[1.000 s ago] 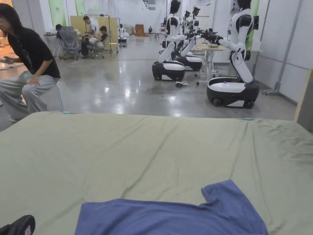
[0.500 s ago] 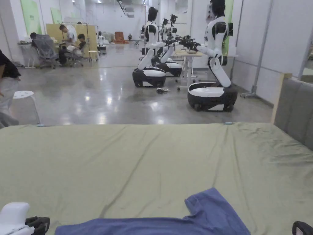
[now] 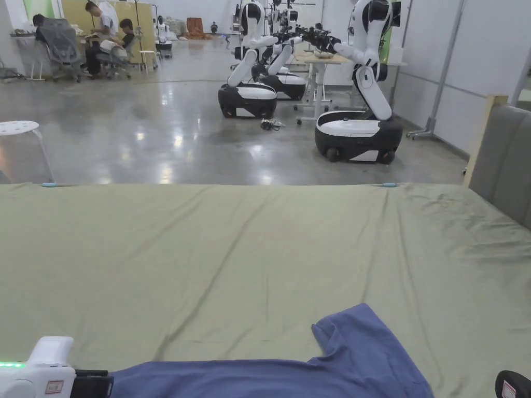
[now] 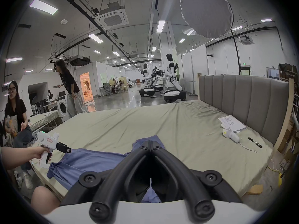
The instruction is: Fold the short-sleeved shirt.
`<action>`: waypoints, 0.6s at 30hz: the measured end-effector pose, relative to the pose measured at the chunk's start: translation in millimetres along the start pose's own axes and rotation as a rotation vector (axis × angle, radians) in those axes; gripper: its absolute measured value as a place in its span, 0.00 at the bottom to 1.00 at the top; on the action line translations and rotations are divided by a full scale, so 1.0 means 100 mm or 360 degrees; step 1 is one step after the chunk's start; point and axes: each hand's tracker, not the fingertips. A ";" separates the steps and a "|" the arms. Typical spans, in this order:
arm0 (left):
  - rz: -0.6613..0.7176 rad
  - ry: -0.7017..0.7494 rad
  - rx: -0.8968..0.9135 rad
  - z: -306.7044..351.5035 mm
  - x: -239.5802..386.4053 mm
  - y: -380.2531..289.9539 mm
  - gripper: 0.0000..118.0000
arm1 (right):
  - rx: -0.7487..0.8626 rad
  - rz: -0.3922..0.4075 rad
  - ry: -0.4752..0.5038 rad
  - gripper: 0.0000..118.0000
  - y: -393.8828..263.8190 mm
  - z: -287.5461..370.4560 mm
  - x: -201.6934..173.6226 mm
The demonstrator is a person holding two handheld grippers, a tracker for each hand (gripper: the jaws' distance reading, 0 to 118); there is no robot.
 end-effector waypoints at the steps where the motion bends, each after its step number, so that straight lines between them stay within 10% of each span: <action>1: -0.0009 0.0002 -0.0010 -0.04 0.04 -0.02 0.90 | -0.0004 -0.0002 0.0006 0.00 0.00 -0.01 0.00; 7: -0.0037 0.0030 0.0034 -0.07 0.21 -0.15 0.67 | 0.0009 -0.0031 0.0030 0.00 0.01 0.02 -0.03; 10: -0.0078 -0.0012 0.0169 0.13 0.26 -0.16 0.02 | 0.0007 -0.0022 0.0030 0.00 0.00 0.04 -0.02; 18: 0.0107 -0.0085 0.0338 0.50 0.18 -0.23 0.01 | -0.0078 -0.0015 0.0023 0.00 -0.05 -0.09 0.05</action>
